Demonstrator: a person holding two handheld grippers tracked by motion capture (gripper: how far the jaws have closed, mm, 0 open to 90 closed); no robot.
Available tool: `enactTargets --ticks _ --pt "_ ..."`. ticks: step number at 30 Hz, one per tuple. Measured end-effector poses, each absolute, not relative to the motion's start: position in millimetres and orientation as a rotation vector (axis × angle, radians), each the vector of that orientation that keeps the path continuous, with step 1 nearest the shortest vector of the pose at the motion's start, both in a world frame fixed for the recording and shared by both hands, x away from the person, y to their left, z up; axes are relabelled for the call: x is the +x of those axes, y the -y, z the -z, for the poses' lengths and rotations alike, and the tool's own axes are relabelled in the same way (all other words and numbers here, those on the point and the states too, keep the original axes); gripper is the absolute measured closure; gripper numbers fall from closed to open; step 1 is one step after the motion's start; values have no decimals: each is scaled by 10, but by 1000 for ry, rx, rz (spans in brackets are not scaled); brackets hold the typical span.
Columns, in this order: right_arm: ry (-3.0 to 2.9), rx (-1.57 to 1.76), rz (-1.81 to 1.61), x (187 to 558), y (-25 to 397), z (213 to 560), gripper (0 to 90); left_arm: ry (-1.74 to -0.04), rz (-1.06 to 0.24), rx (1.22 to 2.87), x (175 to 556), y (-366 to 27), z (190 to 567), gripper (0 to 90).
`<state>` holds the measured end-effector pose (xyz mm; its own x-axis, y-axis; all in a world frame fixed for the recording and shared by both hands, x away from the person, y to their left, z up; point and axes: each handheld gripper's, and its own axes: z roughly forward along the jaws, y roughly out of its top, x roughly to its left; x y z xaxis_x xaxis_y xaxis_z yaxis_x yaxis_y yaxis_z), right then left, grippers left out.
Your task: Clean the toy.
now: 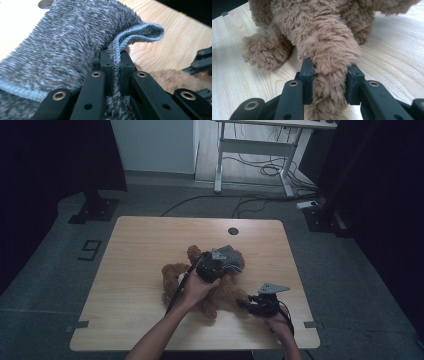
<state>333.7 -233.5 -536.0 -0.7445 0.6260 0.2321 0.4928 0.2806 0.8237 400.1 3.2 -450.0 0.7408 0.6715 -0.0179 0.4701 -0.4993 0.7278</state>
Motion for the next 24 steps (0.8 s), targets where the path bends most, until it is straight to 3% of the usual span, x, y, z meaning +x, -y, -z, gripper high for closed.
enactTargets --ticks 4,19,24 --pt "-2415 1064 -1452 3334 2325 5369 663 -859 -453 2223 3927 -172 4472 844" --pt "-2407 1092 -1459 3339 2348 5388 660 -936 -614 2126 3538 -1204 4325 842" --pt "-2403 1100 -1466 3349 2355 5395 630 -996 -542 2110 3496 -1481 4447 840"
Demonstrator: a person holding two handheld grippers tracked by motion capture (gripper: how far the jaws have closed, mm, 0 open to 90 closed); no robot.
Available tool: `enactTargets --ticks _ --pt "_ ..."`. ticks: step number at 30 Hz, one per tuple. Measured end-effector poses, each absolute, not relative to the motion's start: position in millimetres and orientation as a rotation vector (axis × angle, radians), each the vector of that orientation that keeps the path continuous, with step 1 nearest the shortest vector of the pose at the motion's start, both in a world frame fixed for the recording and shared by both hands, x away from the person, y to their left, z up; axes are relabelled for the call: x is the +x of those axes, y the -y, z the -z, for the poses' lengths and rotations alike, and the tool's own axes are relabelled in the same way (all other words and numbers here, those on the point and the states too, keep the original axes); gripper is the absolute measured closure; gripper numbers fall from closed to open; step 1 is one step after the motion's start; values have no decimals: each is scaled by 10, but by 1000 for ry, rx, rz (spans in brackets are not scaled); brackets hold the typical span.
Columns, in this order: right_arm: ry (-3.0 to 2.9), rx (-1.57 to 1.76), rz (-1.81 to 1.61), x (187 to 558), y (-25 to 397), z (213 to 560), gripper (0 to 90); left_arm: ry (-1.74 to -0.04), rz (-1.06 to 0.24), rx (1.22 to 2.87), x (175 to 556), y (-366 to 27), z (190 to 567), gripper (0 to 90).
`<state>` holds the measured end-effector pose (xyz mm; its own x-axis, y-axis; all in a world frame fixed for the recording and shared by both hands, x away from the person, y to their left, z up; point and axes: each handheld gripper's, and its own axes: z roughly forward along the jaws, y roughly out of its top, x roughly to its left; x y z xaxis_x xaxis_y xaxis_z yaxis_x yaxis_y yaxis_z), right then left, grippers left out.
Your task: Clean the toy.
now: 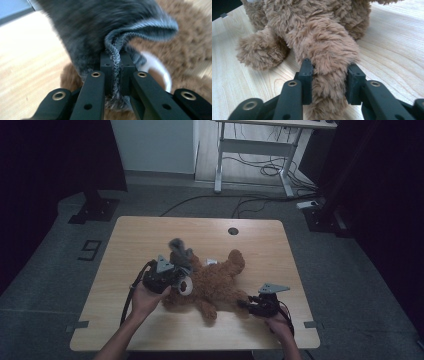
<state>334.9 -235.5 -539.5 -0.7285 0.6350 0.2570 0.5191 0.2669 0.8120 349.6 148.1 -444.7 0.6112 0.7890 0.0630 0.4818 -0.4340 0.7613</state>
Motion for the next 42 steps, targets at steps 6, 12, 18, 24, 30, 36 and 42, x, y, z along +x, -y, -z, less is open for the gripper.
enactTargets --ticks 6,12,18,24,30,36,42 --pt "-2317 1126 -1458 3334 2360 5341 410 -995 -495 2071 3529 -1535 4548 841" --pt "-2244 1134 -1525 3415 2332 5135 257 -998 -486 2060 3559 -1509 4583 843" --pt "-2358 1072 -1442 3713 1936 4979 231 -1012 -462 2028 3600 -1510 4643 845" --pt "-2433 1084 -1383 3876 1638 5006 220 -1017 -458 2029 3621 -1507 4651 846" --pt "-2365 1069 -1405 3765 1667 5113 484 -1003 -444 2028 3608 -1479 4568 845" --pt "-2308 1015 -1426 3581 1689 5191 524 -884 -458 2006 3542 -1136 4302 845" --pt "-2270 983 -1424 3449 1697 5242 524 -728 -422 2101 3592 -368 4140 844"
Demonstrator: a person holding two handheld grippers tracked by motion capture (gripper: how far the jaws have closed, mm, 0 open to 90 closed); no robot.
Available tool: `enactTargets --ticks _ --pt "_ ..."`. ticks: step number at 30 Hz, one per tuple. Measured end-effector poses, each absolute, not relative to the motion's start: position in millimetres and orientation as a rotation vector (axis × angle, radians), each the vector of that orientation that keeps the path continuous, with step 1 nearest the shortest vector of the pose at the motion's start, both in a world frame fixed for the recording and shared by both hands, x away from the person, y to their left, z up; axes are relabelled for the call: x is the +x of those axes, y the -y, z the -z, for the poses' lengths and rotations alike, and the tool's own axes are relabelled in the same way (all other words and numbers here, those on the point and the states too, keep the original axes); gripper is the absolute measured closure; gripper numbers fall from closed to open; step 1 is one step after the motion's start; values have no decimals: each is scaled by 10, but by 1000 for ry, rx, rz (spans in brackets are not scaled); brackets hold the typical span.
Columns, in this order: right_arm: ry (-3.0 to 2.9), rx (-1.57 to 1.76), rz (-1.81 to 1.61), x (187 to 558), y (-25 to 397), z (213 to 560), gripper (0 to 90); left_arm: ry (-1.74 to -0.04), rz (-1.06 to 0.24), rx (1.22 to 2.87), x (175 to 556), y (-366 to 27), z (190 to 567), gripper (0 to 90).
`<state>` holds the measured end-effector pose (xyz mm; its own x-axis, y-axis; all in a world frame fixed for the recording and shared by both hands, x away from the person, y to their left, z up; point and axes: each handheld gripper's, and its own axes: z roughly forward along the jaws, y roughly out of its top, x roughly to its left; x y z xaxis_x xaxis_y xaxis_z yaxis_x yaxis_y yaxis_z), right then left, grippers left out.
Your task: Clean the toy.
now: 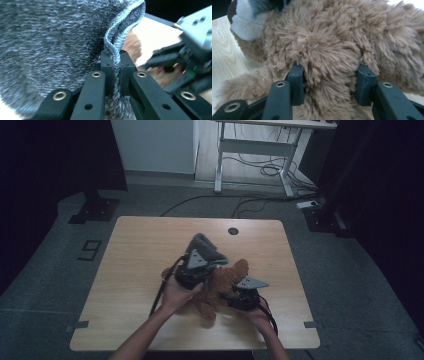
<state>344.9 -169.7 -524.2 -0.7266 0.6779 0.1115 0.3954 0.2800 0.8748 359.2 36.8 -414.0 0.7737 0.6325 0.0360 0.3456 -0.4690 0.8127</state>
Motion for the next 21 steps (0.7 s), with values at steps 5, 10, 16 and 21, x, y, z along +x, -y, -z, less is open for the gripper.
enactTargets --ticks 5,10,16,21 --pt "-2247 996 -1445 3400 1718 5286 531 -738 -295 2185 3852 168 4299 844" --pt "-2227 988 -1422 3359 1697 5297 538 -769 -296 2281 4009 408 4566 845" --pt "-2233 999 -1406 3355 1688 5311 547 -741 -344 2306 3896 345 4583 848" --pt "-2220 1020 -1386 3342 1661 5315 559 -739 -333 2283 3763 105 4541 849"
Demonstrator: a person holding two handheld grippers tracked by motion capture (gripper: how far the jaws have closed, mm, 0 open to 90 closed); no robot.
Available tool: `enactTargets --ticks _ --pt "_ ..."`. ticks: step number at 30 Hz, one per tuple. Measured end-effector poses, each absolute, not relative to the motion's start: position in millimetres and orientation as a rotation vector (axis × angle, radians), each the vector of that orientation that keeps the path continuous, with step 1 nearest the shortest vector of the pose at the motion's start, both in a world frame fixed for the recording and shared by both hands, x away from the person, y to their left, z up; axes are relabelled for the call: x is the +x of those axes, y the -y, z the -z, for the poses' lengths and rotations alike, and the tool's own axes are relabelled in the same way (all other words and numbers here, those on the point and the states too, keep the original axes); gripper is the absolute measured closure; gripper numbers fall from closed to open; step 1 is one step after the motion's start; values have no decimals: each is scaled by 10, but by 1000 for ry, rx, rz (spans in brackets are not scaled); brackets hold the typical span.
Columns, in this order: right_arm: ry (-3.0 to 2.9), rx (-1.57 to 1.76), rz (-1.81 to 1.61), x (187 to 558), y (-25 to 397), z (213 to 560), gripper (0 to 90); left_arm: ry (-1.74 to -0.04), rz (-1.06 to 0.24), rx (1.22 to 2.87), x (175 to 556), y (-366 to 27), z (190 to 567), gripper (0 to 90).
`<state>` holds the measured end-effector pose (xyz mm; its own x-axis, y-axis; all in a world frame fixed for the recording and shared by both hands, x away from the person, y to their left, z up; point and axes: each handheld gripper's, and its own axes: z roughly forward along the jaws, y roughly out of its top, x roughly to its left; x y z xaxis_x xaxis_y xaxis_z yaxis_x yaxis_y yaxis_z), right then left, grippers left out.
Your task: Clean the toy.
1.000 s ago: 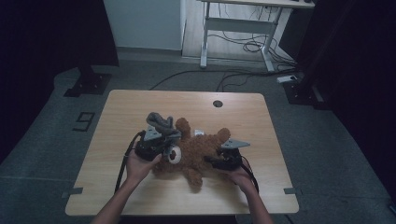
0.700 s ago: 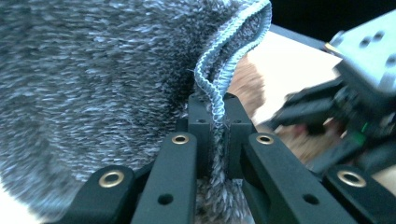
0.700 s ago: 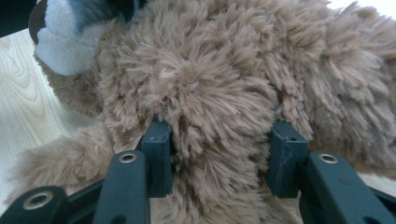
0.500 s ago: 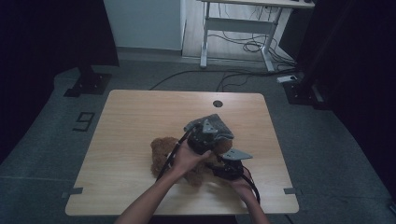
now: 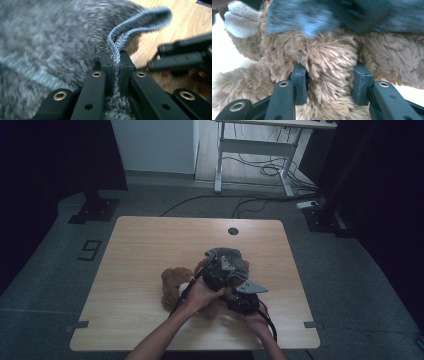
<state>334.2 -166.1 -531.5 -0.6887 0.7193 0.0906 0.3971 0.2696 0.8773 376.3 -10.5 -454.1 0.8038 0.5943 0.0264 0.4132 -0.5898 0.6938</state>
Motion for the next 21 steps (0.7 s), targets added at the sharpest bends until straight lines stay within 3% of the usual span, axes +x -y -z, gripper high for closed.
enactTargets --ticks 8,12,17,21 --pt "-2213 1042 -1404 3350 1680 5321 560 -781 -351 2262 3619 -377 4463 850" --pt "-2212 1047 -1413 3354 1689 5324 560 -825 -441 2292 3582 -642 4504 851" --pt "-2213 1039 -1419 3353 1685 5328 561 -871 -379 2225 3546 -967 4517 851" --pt "-2214 1044 -1414 3351 1687 5328 564 -887 -457 2209 3480 -1130 4444 851"
